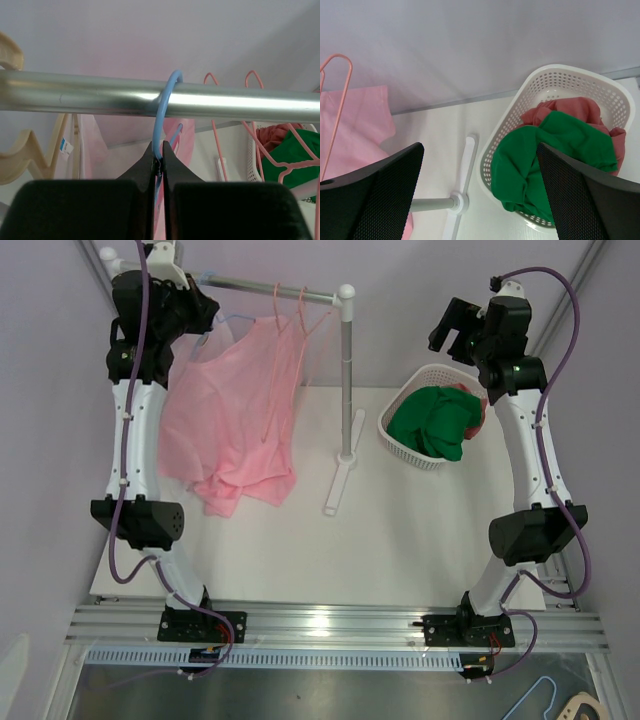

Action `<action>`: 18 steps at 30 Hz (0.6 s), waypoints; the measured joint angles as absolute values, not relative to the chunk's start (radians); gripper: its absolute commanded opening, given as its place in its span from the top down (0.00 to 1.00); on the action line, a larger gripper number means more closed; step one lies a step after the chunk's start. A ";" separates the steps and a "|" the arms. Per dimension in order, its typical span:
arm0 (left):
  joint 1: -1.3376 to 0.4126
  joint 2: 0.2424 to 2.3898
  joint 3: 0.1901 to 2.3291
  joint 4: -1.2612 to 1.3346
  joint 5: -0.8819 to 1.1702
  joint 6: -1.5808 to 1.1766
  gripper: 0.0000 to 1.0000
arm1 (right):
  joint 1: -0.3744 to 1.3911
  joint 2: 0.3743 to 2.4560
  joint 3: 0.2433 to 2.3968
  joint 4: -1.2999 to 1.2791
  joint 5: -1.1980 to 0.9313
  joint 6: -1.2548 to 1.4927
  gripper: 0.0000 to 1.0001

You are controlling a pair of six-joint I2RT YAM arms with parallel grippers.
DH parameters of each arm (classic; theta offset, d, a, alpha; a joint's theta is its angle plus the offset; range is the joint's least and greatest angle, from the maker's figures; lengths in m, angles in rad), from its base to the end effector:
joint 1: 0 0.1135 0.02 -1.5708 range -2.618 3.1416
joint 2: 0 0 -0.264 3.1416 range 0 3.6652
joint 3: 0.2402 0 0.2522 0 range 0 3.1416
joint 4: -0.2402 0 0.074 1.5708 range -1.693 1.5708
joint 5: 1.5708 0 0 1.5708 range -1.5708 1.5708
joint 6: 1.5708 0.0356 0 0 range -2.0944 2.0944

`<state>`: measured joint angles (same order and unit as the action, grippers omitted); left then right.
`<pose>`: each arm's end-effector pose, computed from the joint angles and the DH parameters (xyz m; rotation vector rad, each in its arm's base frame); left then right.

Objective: Remove the t-shirt from the hanger

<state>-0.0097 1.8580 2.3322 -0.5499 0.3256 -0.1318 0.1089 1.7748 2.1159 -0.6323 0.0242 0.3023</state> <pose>0.3926 -0.0152 0.5238 0.1489 1.6491 -0.3755 0.3870 0.0414 0.4790 0.1973 1.8597 0.2620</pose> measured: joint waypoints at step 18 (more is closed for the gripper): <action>-0.183 1.534 2.316 -0.681 -0.010 -0.139 0.99 | 0.248 1.603 1.898 -0.582 -0.171 0.221 0.01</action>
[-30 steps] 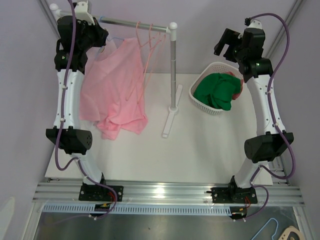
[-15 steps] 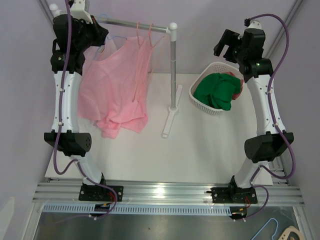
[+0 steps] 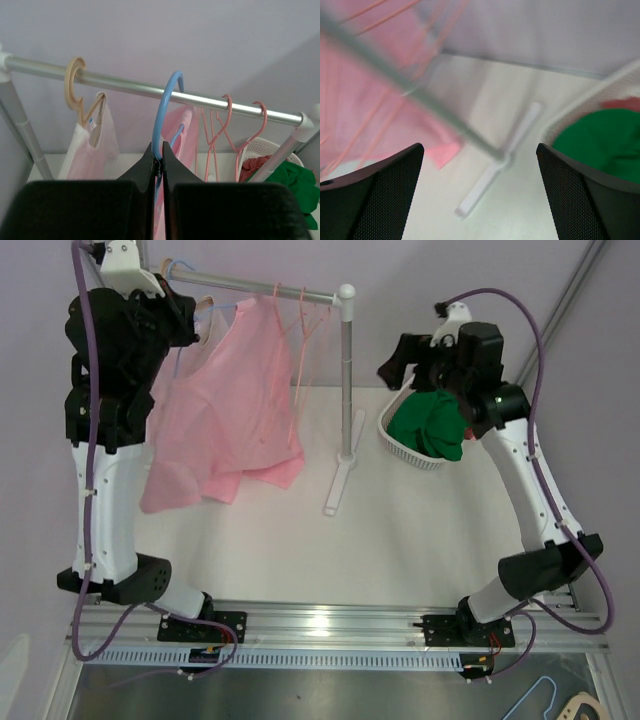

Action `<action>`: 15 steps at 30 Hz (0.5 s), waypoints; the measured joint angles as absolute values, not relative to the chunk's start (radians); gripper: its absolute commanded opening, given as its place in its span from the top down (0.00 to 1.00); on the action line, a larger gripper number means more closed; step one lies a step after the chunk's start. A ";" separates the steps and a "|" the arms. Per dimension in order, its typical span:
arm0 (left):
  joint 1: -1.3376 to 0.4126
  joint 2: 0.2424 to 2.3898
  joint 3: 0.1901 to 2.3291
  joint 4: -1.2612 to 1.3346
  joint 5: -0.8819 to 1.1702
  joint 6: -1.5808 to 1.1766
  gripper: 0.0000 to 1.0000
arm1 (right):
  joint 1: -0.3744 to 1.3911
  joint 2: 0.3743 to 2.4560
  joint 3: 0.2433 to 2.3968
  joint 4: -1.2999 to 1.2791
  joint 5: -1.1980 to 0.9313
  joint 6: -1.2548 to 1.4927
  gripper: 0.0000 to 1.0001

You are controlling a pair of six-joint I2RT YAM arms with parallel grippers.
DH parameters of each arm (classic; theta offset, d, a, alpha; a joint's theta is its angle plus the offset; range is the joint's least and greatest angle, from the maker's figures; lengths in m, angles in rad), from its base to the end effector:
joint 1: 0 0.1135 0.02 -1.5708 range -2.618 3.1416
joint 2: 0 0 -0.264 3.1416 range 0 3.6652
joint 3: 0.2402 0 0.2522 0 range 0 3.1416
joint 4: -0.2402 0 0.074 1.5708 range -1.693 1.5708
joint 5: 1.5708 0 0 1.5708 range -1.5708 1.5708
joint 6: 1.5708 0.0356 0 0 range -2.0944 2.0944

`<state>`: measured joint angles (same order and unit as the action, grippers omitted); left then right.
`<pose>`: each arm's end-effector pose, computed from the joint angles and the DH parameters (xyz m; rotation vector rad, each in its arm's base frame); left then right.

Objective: Remove the t-shirt from the hanger

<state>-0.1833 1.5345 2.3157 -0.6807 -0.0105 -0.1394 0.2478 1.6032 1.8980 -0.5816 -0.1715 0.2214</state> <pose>0.2470 -0.0454 0.6034 0.0238 1.4752 -0.2545 0.3380 0.0918 0.4751 -0.1454 1.8757 0.4833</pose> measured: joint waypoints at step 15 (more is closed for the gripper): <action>-0.464 1.458 2.175 -0.988 -0.671 -0.371 0.99 | 0.992 1.398 1.645 -0.400 -0.534 0.216 0.01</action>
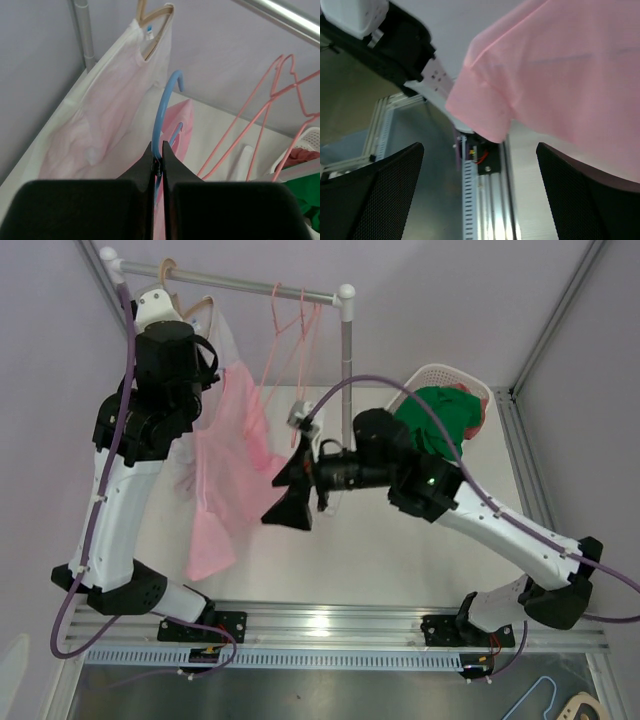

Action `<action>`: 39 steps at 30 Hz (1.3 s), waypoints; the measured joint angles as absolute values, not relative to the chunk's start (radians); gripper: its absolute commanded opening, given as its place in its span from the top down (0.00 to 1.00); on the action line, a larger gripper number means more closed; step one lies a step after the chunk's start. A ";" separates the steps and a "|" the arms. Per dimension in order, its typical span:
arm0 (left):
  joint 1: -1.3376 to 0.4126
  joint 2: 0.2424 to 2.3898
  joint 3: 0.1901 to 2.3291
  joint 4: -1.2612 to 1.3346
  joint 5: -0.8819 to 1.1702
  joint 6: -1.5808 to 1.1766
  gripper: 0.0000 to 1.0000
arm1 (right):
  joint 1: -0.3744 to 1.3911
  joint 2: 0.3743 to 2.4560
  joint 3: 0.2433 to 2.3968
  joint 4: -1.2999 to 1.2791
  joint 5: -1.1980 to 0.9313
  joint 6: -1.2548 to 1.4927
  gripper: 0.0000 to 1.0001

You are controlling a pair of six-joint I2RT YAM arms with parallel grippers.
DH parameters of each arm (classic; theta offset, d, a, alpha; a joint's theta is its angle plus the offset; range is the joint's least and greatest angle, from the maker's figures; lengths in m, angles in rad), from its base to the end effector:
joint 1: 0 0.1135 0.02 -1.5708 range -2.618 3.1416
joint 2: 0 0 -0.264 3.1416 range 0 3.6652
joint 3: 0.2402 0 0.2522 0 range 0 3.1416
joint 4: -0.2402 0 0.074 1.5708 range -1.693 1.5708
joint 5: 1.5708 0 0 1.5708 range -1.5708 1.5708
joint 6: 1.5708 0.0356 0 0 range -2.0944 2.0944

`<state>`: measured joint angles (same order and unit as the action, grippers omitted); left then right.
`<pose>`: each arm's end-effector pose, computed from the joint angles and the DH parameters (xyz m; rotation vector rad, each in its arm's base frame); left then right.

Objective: Remove the t-shirt from the hanger

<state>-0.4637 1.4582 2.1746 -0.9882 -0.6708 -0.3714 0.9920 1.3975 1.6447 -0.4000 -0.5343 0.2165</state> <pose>0.2190 -0.0848 0.5546 -0.3762 1.7426 0.0184 0.1493 0.2617 0.4757 -1.1013 1.5480 1.3179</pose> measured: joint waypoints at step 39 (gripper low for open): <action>-0.495 1.593 2.275 -0.980 -0.666 -0.392 0.99 | 1.441 1.656 1.386 0.059 -0.168 0.326 1.00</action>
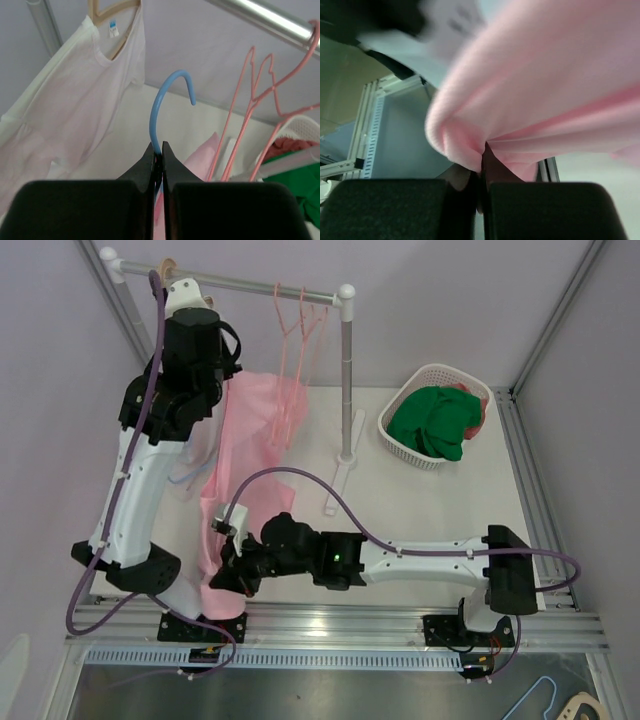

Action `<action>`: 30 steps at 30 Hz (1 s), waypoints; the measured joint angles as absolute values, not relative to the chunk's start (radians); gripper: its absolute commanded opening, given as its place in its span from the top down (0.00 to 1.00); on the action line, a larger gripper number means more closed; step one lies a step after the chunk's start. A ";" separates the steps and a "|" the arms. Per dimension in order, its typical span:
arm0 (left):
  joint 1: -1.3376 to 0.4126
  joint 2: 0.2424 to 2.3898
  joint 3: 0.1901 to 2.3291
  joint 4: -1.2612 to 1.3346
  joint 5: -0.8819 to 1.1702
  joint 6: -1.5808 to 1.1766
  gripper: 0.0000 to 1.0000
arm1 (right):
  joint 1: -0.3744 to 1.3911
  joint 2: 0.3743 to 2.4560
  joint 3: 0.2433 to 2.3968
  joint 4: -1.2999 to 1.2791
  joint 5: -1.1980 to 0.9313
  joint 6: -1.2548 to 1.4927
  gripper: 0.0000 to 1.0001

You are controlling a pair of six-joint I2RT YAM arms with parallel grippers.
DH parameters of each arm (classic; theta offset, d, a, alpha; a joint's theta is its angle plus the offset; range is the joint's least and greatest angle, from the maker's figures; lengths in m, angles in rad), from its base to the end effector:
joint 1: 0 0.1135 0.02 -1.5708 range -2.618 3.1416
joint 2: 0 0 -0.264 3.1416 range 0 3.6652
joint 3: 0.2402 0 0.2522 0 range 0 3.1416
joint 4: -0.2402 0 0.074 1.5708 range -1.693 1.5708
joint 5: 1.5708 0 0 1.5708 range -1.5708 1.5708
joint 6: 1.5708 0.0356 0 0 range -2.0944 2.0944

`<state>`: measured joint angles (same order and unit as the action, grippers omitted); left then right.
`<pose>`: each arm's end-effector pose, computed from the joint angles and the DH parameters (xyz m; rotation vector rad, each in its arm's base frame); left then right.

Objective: Remove the t-shirt from the hanger

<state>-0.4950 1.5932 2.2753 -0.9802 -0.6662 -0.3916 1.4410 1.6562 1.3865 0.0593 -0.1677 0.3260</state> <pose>0.2531 -0.1116 0.5485 -0.3558 1.7684 -0.0077 0.0461 0.3987 0.3463 -1.1790 1.6328 1.3636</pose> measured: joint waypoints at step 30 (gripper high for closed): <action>-0.491 0.692 1.708 -1.172 -0.688 -0.297 0.99 | 1.149 2.262 1.720 -0.257 0.254 0.279 0.01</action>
